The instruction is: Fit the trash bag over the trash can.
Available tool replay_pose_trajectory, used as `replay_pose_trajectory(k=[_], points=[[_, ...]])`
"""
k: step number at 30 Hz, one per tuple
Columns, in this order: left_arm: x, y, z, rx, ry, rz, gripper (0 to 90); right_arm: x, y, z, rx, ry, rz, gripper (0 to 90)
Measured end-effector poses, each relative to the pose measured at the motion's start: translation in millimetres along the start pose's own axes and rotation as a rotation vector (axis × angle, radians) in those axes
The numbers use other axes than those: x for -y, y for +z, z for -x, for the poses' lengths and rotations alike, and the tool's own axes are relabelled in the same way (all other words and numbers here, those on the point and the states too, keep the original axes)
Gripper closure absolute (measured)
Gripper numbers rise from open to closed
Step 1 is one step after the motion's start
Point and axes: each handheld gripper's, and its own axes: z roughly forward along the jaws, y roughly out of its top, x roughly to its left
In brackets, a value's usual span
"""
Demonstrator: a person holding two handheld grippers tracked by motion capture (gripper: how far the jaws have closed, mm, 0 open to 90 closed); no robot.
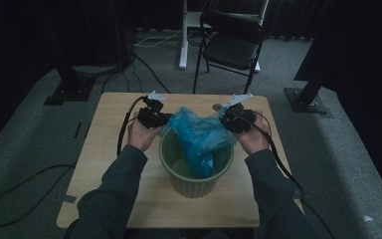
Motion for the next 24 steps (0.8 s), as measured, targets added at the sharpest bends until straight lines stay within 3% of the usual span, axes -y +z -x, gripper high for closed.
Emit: replay_pose_trajectory(k=[1, 2, 5, 8, 19, 22, 23, 24], points=[[0.0, 0.0, 0.0, 0.000, 0.000, 0.000, 89.9, 0.0, 0.0, 0.0, 0.000, 0.000, 0.000, 78.9], [2.8, 1.9, -1.0, 0.017, -0.007, -0.002, 89.9, 7.3, 0.7, 6.1, -0.048, 0.039, 0.014, 79.0], [6.2, 4.5, -1.6, 0.037, -0.019, -0.003, 89.9, 13.7, -0.6, 9.1, -0.088, 0.066, 0.032, 79.2], [10.6, 7.0, -2.6, 0.064, -0.034, -0.002, 89.8, 22.9, -2.6, 9.2, -0.104, 0.075, 0.035, 79.2], [15.0, 11.2, -2.9, 0.098, -0.062, -0.003, 89.8, 33.0, -0.2, 11.0, -0.154, 0.102, 0.017, 79.1], [15.0, 10.6, -3.1, 0.100, -0.062, -0.006, 89.6, 33.1, -0.5, 11.0, -0.156, 0.104, 0.018, 79.1], [14.7, 9.1, -2.0, 0.080, -0.050, -0.007, 88.8, 33.1, -1.1, 10.8, -0.153, 0.098, 0.023, 79.1], [14.7, 9.1, -2.0, 0.080, -0.050, -0.007, 84.7, 33.1, -1.1, 10.8, -0.153, 0.098, 0.023, 79.1]])
